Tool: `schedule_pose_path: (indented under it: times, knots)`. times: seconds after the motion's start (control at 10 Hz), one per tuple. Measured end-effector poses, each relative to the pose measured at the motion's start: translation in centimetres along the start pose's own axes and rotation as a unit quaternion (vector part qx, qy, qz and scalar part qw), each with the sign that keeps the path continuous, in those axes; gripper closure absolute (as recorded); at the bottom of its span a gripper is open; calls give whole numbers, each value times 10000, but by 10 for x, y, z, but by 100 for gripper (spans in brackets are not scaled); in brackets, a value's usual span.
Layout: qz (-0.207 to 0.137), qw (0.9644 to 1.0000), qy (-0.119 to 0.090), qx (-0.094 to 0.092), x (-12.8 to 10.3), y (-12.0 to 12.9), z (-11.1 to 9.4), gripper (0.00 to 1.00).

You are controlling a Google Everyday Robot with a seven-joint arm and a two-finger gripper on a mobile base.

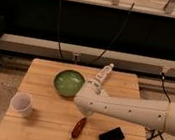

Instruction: Place the pepper in the ceramic bowl

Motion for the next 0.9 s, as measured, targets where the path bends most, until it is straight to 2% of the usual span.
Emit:
schedule_pose_path:
  times: [0.1, 0.2, 0.4, 0.7, 0.9]
  knots:
    - [2, 10000, -32, 6, -1, -1, 2, 48]
    - [37, 10000, -59, 20, -1, 0, 2, 34]
    - [56, 10000, -71, 31, -1, 1, 4, 21]
    - [59, 9999, -123, 32, -4, -1, 7, 20]
    - [55, 9999, -108, 53, -3, -1, 2, 21]
